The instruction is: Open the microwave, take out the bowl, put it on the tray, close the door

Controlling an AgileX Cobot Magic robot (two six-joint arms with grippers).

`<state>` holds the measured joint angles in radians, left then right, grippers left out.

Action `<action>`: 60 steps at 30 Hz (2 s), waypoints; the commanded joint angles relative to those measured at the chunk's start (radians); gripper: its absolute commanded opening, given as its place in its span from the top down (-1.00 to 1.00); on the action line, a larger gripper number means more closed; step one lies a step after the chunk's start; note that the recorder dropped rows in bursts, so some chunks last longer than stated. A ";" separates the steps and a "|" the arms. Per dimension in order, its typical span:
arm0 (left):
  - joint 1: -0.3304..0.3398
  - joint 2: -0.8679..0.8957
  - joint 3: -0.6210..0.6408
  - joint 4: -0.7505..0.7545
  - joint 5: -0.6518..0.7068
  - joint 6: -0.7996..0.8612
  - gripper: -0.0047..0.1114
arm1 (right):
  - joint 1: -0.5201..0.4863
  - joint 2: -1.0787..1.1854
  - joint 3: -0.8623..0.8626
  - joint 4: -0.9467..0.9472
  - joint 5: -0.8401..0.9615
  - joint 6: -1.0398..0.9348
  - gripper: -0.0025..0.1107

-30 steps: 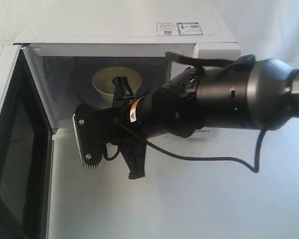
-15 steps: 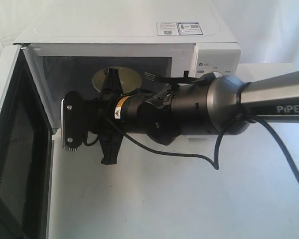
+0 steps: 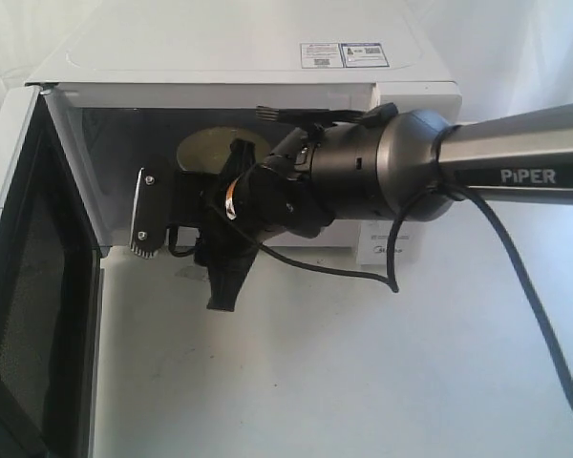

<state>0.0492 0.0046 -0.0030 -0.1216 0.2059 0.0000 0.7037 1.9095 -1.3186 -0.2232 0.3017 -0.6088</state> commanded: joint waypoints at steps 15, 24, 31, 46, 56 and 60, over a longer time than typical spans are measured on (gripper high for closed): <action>-0.005 -0.005 0.003 -0.005 -0.002 -0.007 0.92 | 0.066 0.006 -0.029 -0.527 0.089 0.255 0.23; -0.005 -0.005 0.003 -0.005 -0.002 -0.007 0.92 | 0.075 0.039 -0.031 -0.861 0.162 0.628 0.23; -0.005 -0.005 0.003 -0.005 -0.002 -0.007 0.92 | 0.091 0.070 -0.031 -0.959 0.204 0.754 0.17; -0.005 -0.005 0.003 -0.005 -0.002 -0.007 0.92 | 0.103 0.089 -0.080 -1.033 0.156 0.840 0.11; -0.005 -0.005 0.003 -0.005 -0.002 -0.007 0.92 | 0.097 0.137 -0.127 -1.093 0.163 0.881 0.11; -0.005 -0.005 0.003 -0.005 -0.002 -0.007 0.92 | 0.080 0.166 -0.152 -1.093 0.196 0.888 0.11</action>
<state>0.0492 0.0046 -0.0030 -0.1216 0.2059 0.0000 0.8041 2.0626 -1.4548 -1.3080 0.4701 0.2626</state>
